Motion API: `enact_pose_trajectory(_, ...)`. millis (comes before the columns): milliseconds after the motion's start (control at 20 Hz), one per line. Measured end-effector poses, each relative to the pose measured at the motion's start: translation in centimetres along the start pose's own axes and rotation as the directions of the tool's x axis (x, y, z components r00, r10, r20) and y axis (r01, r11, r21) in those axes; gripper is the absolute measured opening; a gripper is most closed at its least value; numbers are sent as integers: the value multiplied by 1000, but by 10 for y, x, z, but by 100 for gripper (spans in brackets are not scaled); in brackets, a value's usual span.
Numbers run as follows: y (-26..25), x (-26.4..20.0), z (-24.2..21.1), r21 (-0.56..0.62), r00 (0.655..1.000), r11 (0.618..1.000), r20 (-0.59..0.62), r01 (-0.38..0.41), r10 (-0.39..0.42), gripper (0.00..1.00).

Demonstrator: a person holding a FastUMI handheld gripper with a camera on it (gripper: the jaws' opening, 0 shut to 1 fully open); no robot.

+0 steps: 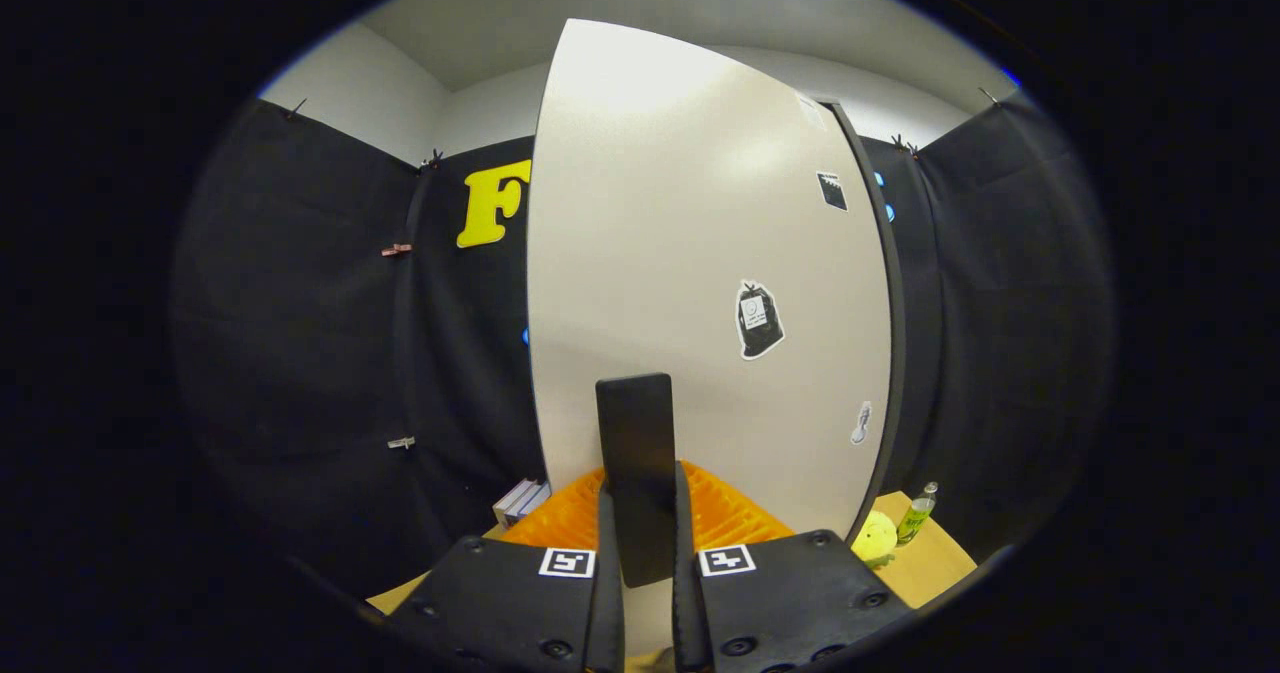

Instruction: Open the shoe cabinet door, grab the shoes and put them into the shoe cabinet, then close the shoe cabinet door.

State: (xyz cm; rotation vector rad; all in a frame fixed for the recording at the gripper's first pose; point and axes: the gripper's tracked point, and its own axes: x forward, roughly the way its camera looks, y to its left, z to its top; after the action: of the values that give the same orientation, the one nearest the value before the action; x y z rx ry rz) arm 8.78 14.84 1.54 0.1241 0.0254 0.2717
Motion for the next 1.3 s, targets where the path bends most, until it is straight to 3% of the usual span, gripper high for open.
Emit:
enact_pose_trajectory(600,-73,-70,10,3,997,997,-1,71,-71,22)
enact_pose_trajectory(1200,-158,-99,20,22,993,993,-39,113,-112,21)
enact_pose_trajectory(1300,-176,-103,21,35,992,992,-40,120,-119,16)
